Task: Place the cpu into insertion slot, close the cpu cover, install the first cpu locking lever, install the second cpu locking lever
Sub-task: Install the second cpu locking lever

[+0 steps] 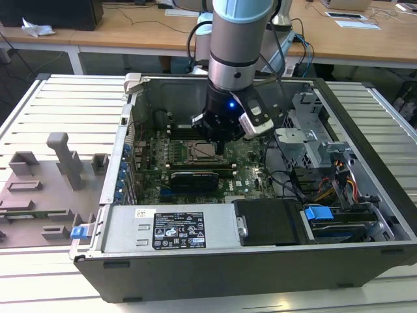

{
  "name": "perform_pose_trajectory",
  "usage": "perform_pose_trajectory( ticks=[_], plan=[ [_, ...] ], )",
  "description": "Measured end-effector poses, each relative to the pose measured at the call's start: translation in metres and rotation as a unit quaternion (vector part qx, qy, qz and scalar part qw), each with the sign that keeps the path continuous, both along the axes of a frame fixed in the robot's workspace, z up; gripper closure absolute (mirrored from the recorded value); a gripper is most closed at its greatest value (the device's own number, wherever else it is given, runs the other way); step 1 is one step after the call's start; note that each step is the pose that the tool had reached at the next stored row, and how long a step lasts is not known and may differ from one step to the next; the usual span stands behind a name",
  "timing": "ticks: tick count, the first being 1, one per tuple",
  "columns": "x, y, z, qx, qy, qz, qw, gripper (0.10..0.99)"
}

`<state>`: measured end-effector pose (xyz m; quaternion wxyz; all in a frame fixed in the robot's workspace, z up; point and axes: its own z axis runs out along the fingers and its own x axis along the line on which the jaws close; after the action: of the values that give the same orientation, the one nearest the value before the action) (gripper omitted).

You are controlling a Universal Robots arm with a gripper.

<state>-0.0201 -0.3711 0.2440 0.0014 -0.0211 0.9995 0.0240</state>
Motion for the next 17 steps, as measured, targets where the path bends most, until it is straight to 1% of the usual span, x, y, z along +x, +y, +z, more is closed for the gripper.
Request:
perform_pose_trajectory(
  ticks=[2, 4, 5, 6, 7, 8, 9, 10, 11, 12, 13, 15, 16, 17],
  plan=[
    [0.0, -0.0062, -0.0003, 0.0001, 0.0, 0.0, 1.0, 0.98],
    [0.0, -0.015, -0.001, 0.0004, 0.0, 0.0, 1.0, 0.98],
    [0.0, -0.0179, -0.0013, 0.0008, 0.0, 0.0, 1.0, 0.98],
    [0.0, -0.0227, -0.0021, 0.0028, 0.0, 0.0, 1.0, 0.98],
    [-0.0003, -0.0262, -0.0028, 0.0122, 0.0, 0.0, 0.9999, 0.98],
    [-0.0005, -0.027, -0.0029, 0.0229, 0.0, 0.0, 0.9997, 0.98],
    [-0.0009, -0.0274, -0.003, 0.0394, 0.0, 0.0, 0.9992, 0.98],
    [-0.0012, -0.0274, -0.0031, 0.0497, 0.0, 0.0, 0.9988, 0.98],
    [-0.0013, -0.0274, -0.0031, 0.0587, 0.0, 0.0, 0.9983, 0.98],
    [-0.0014, -0.0274, -0.0032, 0.0733, 0.0, 0.0, 0.9973, 0.98],
    [-0.0014, -0.0274, -0.0033, 0.0814, 0.0, 0.0, 0.9967, 0.98],
    [-0.0014, -0.0273, -0.0033, 0.0863, 0.0, 0.0, 0.9963, 0.98],
    [-0.0013, -0.0271, -0.0041, 0.0875, -0.0001, 0.0, 0.9962, 0.98],
    [-0.0014, -0.0272, -0.0051, 0.0874, 0.0001, 0.0, 0.9962, 0.98]
  ],
)
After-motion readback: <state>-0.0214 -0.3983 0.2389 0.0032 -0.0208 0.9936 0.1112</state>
